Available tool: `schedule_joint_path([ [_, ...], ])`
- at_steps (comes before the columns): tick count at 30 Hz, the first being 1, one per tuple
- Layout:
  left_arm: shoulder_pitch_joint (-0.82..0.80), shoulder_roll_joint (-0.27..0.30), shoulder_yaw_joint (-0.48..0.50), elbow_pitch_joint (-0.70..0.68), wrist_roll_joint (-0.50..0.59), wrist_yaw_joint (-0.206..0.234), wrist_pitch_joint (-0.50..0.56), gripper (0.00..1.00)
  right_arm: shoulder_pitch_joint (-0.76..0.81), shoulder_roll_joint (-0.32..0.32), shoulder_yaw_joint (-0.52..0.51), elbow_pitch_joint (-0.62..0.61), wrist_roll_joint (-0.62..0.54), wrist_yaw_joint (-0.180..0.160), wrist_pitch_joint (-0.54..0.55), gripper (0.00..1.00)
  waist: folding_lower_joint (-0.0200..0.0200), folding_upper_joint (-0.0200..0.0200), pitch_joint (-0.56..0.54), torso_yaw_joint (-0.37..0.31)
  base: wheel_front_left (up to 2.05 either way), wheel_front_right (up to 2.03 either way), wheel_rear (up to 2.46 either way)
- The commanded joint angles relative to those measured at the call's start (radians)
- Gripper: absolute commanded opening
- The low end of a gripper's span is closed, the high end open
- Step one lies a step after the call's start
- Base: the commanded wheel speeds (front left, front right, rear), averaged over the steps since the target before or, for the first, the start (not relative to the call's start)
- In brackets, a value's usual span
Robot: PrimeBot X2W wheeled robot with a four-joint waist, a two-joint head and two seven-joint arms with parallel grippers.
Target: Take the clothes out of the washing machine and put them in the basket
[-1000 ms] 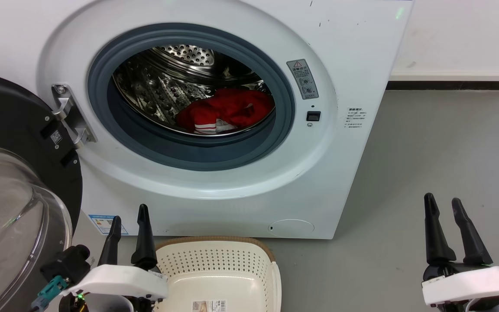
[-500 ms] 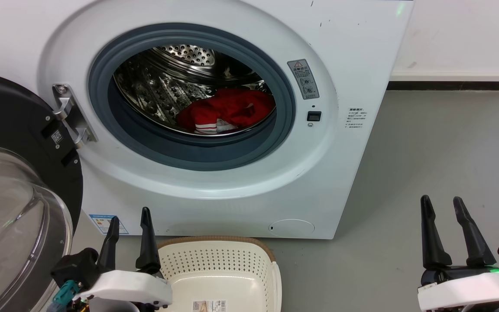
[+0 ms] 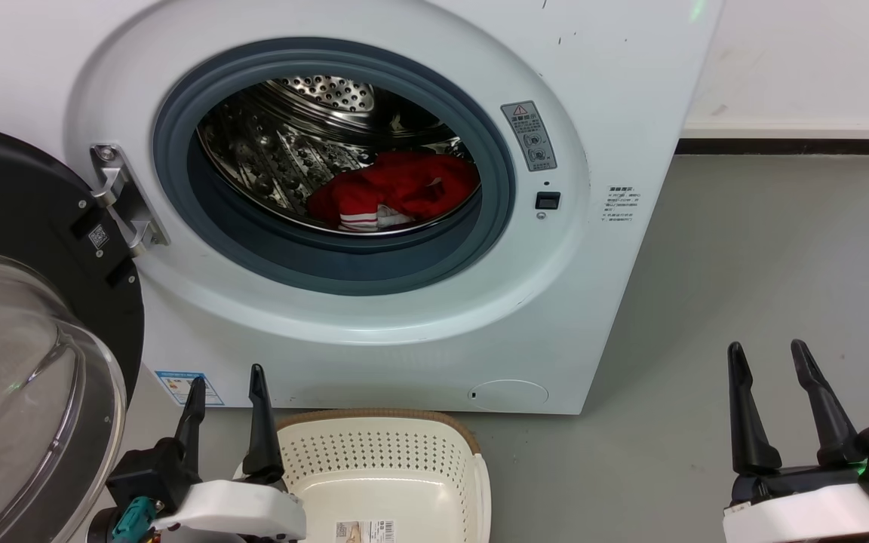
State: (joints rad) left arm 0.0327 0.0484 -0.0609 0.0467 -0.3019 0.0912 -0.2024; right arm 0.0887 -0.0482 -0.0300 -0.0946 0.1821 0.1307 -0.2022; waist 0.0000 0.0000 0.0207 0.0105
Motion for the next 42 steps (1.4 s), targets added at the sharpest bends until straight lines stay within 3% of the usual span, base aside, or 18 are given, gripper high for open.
schedule_joint_path([
  [1, 0.005, 0.002, -0.002, -0.010, 0.017, 0.005, -0.008, 1.00, 0.011, -0.004, 0.001, -0.013, -0.022, 0.000, -0.009, 1.00, 0.0000, 0.0000, 0.000, 0.000, 0.00, 0.00, 0.00],
  [31, 0.037, 0.003, -0.020, -0.006, 0.224, 0.034, -0.066, 1.00, 0.041, -0.003, 0.011, -0.057, -0.248, 0.000, -0.064, 1.00, 0.0000, 0.0000, 0.004, 0.002, 0.00, 0.00, 0.00],
  [42, 0.037, 0.003, -0.018, 0.014, 0.209, 0.029, -0.063, 1.00, 0.043, -0.003, 0.008, -0.043, -0.229, 0.000, -0.063, 1.00, 0.0000, 0.0000, 0.002, 0.002, 0.00, 0.00, 0.00],
])
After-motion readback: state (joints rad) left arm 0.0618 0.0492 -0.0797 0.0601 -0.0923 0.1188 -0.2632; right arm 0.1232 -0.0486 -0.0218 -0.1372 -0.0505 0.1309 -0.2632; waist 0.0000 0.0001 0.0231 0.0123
